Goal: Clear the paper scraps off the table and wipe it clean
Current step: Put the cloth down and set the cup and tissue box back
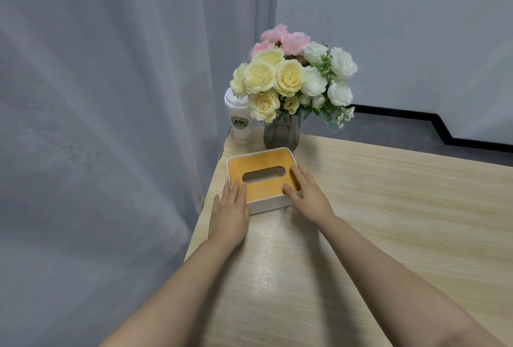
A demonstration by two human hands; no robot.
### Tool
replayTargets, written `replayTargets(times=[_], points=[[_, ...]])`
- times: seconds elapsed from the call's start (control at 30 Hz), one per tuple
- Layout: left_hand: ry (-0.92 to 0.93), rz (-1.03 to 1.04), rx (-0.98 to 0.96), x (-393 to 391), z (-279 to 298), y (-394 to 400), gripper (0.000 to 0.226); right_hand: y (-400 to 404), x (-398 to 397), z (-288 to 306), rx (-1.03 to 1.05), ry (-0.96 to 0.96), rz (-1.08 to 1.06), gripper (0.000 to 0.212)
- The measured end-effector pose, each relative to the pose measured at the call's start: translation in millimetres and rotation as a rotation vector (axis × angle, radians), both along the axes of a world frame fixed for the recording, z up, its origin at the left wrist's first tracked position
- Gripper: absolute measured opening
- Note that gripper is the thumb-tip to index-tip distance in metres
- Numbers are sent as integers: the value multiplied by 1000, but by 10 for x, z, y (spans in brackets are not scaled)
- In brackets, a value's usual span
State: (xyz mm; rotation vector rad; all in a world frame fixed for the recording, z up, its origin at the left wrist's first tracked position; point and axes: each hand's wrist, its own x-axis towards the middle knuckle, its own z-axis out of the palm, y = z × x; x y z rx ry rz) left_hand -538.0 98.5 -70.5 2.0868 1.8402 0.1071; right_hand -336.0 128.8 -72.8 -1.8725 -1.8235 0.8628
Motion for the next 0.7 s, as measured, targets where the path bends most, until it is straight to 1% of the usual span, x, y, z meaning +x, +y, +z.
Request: replayTargets(times=[0.07,0.13,0.23,0.33,0.47,0.63,0.7], points=[[87,-98,-12,22,-40,-49,52,68,-39,29,-8,55,50,68],[88,-99,-40,8,-56,-40,52,162,-72,47,-35,94,54,70],[65,-85,-56,-21,-54,-12,53,182,-101,6,-76,40,43,72],[65,-96,-57,-72,-45,36,52,58,-157,-38,-86,-1,1,68],[66,-129,-54,-171,-20,128,50,-71,-289,-85,-91,-14,-58,65],[59,-105,-84,-221,28,287,50,-142,-472,-90,-83,18,-68,79],[54,-103,-83,-216,45,318,50,-138,-450,-104,-79,-25,-59,84]])
